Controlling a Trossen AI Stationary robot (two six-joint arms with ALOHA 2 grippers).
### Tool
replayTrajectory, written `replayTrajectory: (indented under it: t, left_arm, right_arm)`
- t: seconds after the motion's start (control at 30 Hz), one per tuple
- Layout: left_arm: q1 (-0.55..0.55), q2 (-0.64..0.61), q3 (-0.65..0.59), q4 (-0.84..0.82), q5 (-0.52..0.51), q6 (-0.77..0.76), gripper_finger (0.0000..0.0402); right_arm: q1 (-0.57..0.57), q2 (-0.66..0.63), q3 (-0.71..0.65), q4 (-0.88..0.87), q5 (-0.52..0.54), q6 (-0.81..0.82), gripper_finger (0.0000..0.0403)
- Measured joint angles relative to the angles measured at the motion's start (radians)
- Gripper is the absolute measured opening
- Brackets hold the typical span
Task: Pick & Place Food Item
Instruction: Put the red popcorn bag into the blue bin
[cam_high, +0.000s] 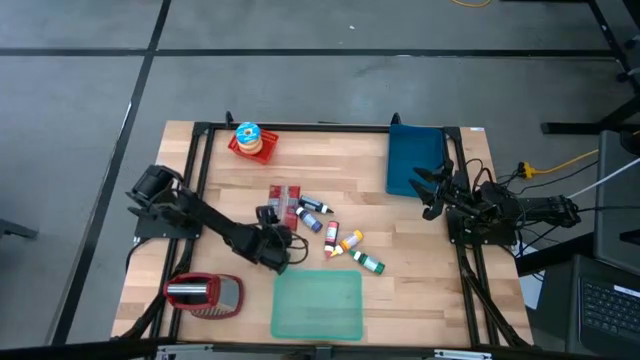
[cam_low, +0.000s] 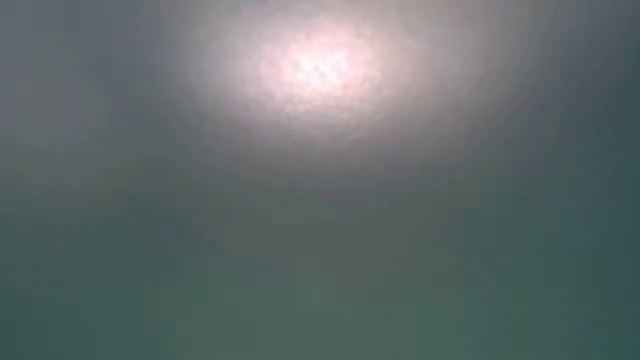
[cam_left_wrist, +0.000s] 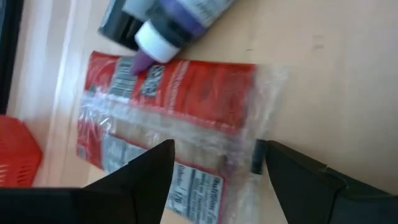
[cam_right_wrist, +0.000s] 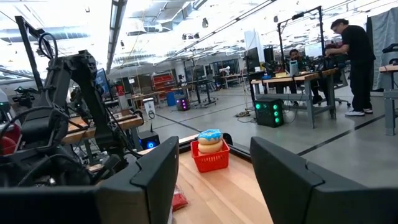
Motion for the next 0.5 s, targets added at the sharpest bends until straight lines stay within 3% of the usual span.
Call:
replayTrajectory:
  t: [0.33,0.5]
  left_arm:
    - [0.057,0.001,-0.006,0.004,0.024,0.046,0.0243]
    - [0.059,0.002,-0.009,0.015,0.030,0.042,0.0191]
  right_arm:
    - [0.000,0.000,0.000,0.000,0.000,0.000,0.0203]
    - [0.000,0.000,0.000,0.000,0.000,0.000,0.0204]
